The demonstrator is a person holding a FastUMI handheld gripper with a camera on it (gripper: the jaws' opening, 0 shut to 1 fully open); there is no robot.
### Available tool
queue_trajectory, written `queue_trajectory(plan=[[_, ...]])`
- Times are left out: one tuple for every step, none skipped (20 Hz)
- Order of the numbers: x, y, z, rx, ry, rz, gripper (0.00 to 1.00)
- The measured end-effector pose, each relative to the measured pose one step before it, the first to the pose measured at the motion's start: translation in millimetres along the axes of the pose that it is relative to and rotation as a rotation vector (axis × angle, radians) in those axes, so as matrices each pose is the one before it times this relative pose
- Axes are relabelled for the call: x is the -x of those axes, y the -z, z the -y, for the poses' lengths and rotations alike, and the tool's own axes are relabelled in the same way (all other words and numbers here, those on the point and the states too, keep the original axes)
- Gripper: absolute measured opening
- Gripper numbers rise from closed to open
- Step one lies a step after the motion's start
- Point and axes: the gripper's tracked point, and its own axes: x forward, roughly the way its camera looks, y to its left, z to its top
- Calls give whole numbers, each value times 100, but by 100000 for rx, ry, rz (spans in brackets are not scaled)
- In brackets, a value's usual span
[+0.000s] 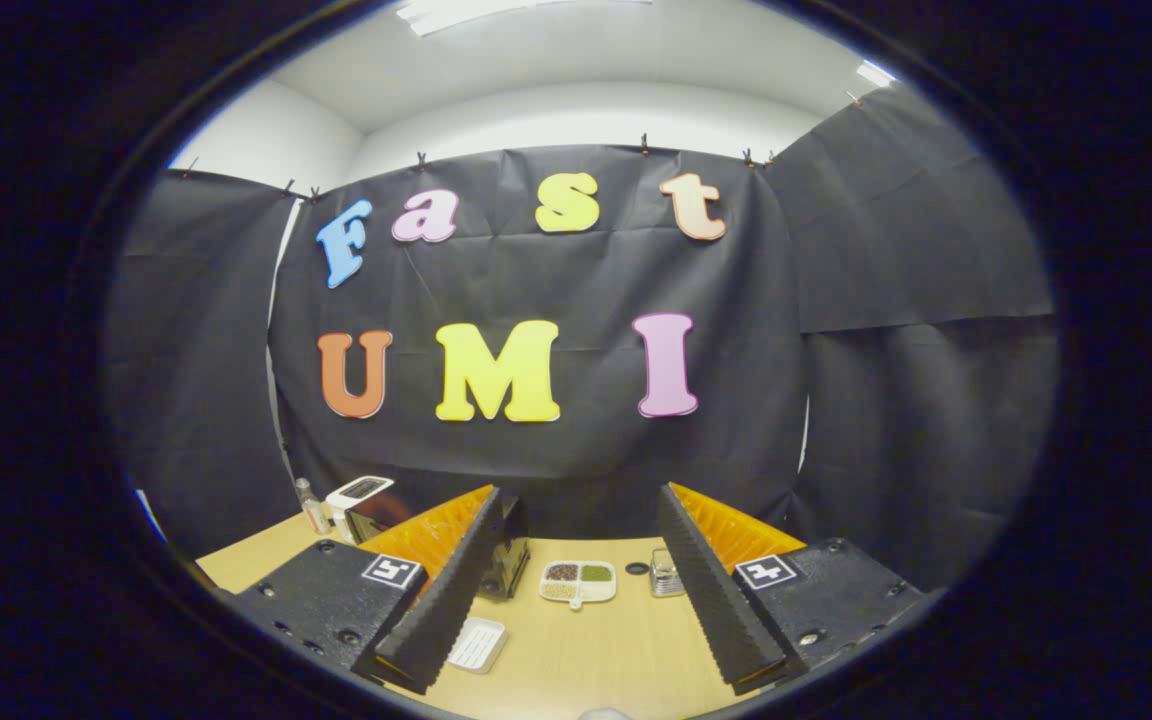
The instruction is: Open the toaster oven, put the food inside, and close the toaster oven door.
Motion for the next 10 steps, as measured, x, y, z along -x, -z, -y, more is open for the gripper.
queue_trajectory(plan=[[55,-81,415,-248,994,459,99],[165,-20,316,-774,1216,300,99],[117,107,157,-825,533,184,99],[128,-13,118,-688,560,200,99],[70,68,179,-285,708,68,99],[76,0,47,159,487,-324,99],[35,137,31,294,430,-202,99],[56,-137,-30,142,353,211,99],[7,-44,-129,99,77,-240,99],[139,-35,-192,280,-12,-57,99]])
